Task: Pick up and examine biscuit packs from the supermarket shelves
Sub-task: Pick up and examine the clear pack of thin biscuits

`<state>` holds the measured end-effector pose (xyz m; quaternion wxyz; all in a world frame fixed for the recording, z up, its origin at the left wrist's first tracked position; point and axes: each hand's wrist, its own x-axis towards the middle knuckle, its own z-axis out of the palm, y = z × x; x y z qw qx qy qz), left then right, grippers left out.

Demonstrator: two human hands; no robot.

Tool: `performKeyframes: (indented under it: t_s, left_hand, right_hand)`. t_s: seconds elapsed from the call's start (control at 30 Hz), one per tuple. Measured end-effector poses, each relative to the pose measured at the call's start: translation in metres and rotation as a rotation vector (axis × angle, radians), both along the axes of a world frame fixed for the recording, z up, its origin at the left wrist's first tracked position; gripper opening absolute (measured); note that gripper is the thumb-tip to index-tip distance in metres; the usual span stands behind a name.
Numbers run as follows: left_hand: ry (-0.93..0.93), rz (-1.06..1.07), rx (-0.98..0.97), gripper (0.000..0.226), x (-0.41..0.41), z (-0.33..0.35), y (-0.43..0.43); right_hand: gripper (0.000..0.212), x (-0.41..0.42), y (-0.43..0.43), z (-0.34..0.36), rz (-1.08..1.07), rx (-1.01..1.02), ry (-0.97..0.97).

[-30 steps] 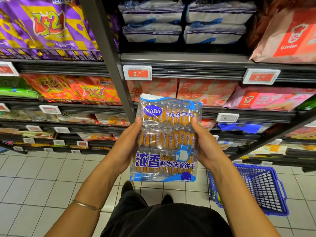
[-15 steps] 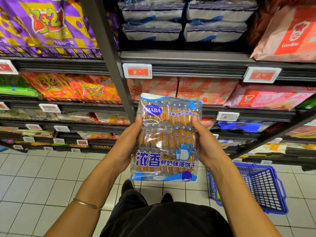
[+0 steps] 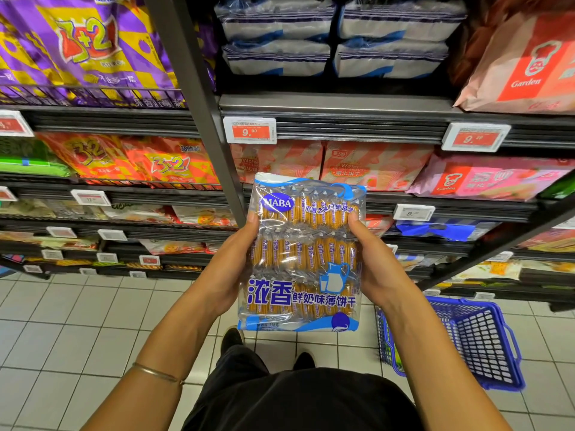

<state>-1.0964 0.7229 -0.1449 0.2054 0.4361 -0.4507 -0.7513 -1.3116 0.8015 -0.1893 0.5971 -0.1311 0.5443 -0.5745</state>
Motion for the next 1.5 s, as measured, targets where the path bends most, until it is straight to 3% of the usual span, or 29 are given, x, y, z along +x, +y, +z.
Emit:
performKeyframes:
  t_s: [0.57, 0.77, 0.9, 1.03, 1.2, 1.37, 1.5]
  left_hand:
    - [0.006, -0.001, -0.016, 0.047, 0.003, -0.004, -0.001]
    - [0.028, 0.086, 0.052, 0.046, 0.002, -0.011, -0.004]
    - [0.162, 0.138, 0.179, 0.055, 0.004, -0.012, -0.006]
    - [0.219, 0.088, 0.199, 0.048, -0.001, -0.009, -0.003]
    - [0.349, 0.047, 0.286, 0.070, -0.007, -0.008, 0.004]
    - [0.444, -0.075, 0.472, 0.087, 0.000, -0.016, 0.009]
    - [0.504, -0.074, 0.504, 0.090, 0.000, -0.021, 0.013]
  right_hand:
    - [0.046, 0.000, 0.001, -0.003, 0.020, -0.006, 0.004]
    - [0.050, -0.001, 0.000, -0.007, 0.003, 0.022, -0.018]
    - [0.044, -0.002, -0.001, -0.010, -0.039, 0.043, -0.084]
    - [0.043, 0.002, -0.005, -0.016, -0.043, 0.059, -0.189]
    - [0.046, 0.017, -0.007, -0.023, 0.006, 0.063, -0.351]
    - [0.048, 0.019, -0.009, -0.021, 0.064, 0.082, -0.214]
    - [0.050, 0.022, -0.012, -0.015, 0.046, 0.090, -0.071]
